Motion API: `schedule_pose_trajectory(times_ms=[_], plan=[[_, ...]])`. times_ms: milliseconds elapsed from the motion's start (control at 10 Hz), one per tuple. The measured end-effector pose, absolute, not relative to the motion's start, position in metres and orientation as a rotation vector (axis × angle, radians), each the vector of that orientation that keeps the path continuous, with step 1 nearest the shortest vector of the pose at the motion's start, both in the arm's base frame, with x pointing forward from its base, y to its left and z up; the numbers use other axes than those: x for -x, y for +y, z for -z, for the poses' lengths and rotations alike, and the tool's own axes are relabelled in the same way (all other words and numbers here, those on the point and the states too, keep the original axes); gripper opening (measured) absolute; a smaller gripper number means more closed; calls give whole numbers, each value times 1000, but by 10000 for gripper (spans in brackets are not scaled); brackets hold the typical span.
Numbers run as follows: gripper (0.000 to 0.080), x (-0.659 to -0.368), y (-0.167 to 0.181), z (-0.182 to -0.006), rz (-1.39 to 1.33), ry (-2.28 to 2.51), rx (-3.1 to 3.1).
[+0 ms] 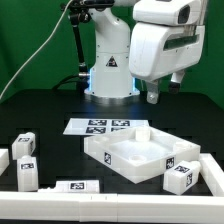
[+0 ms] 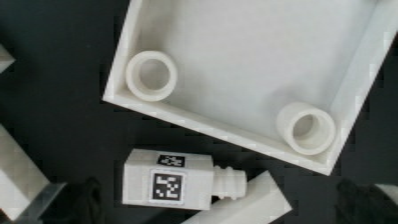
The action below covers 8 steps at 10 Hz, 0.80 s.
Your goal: Assemble one leg
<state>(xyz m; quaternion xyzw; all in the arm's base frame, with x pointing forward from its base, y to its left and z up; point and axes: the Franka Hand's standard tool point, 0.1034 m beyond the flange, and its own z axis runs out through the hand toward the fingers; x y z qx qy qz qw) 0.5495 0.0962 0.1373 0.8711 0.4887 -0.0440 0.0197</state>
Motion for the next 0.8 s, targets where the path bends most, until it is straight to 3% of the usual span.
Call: schedule_pose_trajectory(times_ms=[800], plan=[[650,-549,95,-136,140,1513,-2706]])
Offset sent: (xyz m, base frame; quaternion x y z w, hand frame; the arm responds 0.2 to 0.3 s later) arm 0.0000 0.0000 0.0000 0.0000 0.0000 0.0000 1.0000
